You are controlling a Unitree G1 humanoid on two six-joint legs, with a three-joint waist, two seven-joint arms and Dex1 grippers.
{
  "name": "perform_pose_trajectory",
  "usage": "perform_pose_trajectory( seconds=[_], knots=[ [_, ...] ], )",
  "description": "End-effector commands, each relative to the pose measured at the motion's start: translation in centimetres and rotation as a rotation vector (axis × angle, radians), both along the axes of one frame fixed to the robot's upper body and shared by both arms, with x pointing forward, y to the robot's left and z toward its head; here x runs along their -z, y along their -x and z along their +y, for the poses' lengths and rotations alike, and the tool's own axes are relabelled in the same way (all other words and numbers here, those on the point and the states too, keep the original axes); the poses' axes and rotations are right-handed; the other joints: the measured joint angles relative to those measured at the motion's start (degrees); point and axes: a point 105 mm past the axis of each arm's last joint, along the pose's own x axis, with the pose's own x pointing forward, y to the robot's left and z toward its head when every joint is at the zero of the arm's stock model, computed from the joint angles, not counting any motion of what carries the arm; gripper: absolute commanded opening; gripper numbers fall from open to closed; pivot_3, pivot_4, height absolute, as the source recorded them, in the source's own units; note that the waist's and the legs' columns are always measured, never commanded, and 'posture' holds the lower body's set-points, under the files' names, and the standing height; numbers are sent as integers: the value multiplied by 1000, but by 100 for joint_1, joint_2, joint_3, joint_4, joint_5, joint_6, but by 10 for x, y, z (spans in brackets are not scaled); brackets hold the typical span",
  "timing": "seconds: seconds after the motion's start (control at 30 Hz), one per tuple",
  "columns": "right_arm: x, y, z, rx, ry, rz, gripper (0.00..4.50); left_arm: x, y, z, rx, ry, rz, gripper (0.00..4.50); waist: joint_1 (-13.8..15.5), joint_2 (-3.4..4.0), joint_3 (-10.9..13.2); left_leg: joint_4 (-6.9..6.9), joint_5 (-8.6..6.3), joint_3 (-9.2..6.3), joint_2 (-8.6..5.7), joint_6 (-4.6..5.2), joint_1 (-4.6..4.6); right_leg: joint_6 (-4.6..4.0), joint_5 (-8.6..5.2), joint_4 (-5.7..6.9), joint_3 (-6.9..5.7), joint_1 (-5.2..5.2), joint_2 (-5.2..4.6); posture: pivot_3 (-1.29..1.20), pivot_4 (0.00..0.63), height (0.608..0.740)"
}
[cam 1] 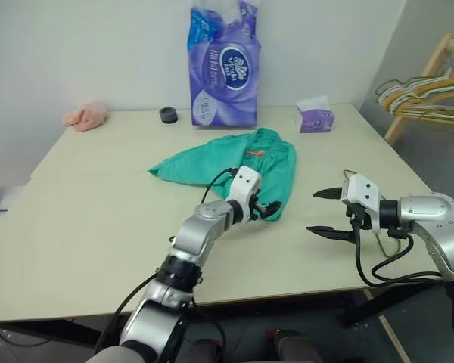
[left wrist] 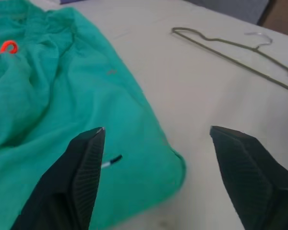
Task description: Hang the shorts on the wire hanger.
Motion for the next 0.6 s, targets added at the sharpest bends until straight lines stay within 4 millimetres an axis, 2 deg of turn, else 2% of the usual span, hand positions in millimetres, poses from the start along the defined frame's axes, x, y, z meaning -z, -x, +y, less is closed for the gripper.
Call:
perform_pose_trajectory(
  seconds=[0.03, 0.13, 0.43, 0.53, 0.6],
  knots=[
    [-19, 4, 6, -19, -21, -65, 4500, 0, -11, -12, -20, -36, -27, 4223, -63, 0, 0, -2, 0, -2, 1, 0, -1, -3, -2, 0, -1, -2, 2, -156, 48, 740],
    [-20, 7, 9, -17, -30, -74, 4500, 14, -17, -18, -31, -88, 4, 4223, -123, -1, 1, -4, 0, -8, 1, 0, -5, -6, -5, 0, -5, -4, 2, -175, 48, 740],
    [-24, 6, 9, -2, -38, -94, 4500, 36, -34, 6, -147, -128, 63, 4223, -164, -1, 1, -4, -1, -6, 2, 0, -6, -3, -6, -1, -3, -6, -2, -180, 49, 740],
    [-25, 5, 9, -2, -42, -102, 4500, 41, -33, 11, -147, -118, 86, 3604, -166, -1, 0, -4, -1, -6, 4, -1, -5, -3, -6, -1, -3, -6, -2, -179, 51, 740],
    [-26, 5, 9, -3, -44, -105, 4500, 43, -33, 14, -147, -113, 92, 2987, -166, -1, 0, -4, -1, -6, 4, -1, -5, -3, -6, -1, -3, -6, -2, -177, 51, 740]
  ],
)
